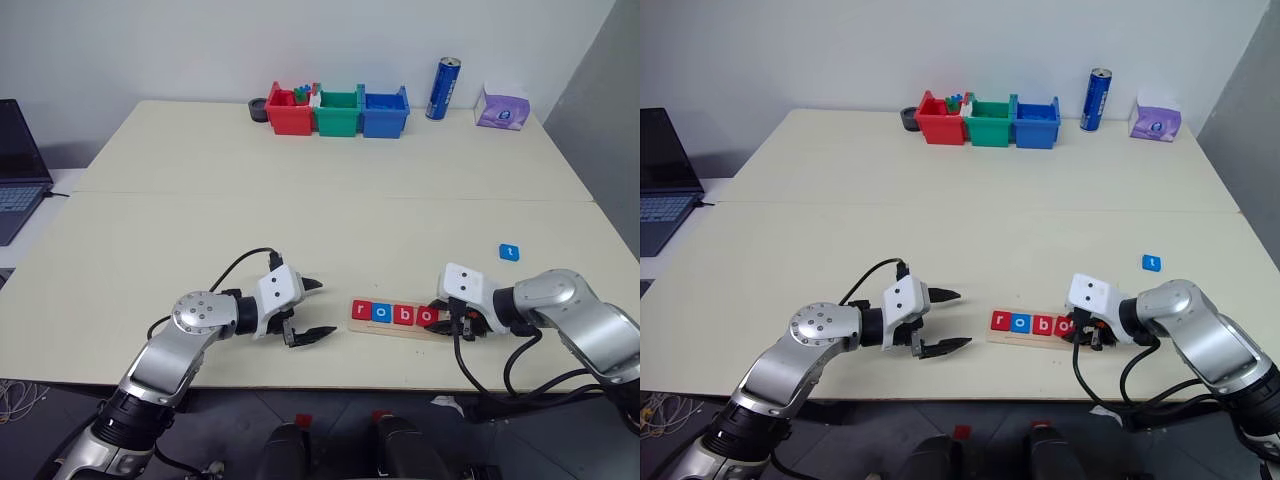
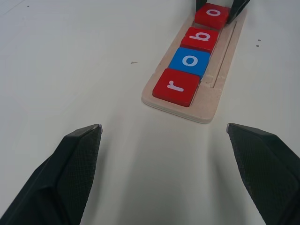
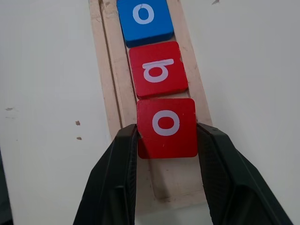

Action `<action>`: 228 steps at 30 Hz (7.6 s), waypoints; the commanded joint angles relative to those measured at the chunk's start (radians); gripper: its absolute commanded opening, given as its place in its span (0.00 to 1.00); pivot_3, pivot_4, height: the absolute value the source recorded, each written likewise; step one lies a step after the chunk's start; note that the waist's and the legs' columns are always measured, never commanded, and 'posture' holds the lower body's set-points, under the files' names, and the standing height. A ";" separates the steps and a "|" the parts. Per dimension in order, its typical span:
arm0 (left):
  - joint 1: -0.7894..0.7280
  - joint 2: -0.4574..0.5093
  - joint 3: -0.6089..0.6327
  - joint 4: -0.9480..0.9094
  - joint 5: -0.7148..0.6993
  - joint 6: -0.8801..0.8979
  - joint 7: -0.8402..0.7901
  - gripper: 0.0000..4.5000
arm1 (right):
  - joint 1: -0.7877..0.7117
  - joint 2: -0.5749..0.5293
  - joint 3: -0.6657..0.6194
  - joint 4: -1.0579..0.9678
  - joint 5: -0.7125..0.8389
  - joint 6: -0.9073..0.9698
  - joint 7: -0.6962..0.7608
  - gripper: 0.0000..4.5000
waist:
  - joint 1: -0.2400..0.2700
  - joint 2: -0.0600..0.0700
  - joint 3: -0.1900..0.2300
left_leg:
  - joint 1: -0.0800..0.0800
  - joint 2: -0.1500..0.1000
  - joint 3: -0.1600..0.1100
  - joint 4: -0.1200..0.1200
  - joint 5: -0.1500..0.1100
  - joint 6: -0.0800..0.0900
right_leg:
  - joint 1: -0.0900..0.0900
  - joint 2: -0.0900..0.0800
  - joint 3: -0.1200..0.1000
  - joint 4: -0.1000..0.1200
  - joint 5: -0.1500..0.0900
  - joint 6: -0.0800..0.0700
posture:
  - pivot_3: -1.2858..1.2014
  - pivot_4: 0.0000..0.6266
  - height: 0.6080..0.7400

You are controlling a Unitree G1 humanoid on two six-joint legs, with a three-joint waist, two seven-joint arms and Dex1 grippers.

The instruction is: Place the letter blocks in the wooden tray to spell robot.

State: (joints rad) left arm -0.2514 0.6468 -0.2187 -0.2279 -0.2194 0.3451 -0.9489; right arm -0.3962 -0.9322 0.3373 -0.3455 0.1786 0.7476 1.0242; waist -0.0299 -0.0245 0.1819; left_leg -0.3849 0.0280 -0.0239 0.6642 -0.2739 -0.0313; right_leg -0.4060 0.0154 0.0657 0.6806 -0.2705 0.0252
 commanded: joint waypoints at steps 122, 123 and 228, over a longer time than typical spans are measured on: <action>0.048 0.053 0.080 0.024 -0.099 -0.067 -0.151 1.00 | 0.250 0.614 -0.599 -0.218 -0.001 0.356 -0.925 0.33 | -0.002 0.002 -0.001 | -0.007 0.001 -0.001 -0.002 0.000 0.000 | -0.006 0.000 0.002 0.000 0.002 -0.004 | 0.52 0.24 1.00; 0.045 0.052 0.078 0.028 -0.097 -0.069 -0.154 1.00 | 0.287 0.628 -0.598 -0.269 -0.002 0.375 -0.932 0.33 | -0.002 0.002 -0.001 | -0.007 0.001 -0.001 -0.002 0.000 0.000 | -0.006 0.000 0.002 0.000 0.002 -0.004 | 0.52 0.24 1.00; -0.003 0.004 0.046 -0.006 -0.086 -0.047 -0.163 1.00 | -0.040 -0.066 -0.029 0.054 -0.026 -0.079 0.139 0.32 | -0.001 0.000 0.000 | -0.001 0.000 0.000 0.000 0.000 0.000 | -0.001 0.000 0.000 0.000 0.000 0.000 | 0.52 0.24 1.00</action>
State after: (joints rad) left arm -0.2553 0.6450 -0.1905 -0.2006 -0.3004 0.3171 -1.1195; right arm -0.4141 -1.0006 0.3114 -0.2770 0.1496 0.6744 1.1505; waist -0.0313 -0.0241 0.1820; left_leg -0.3859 0.0282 -0.0236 0.6641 -0.2739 -0.0312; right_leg -0.4071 0.0155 0.0654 0.6807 -0.2704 0.0249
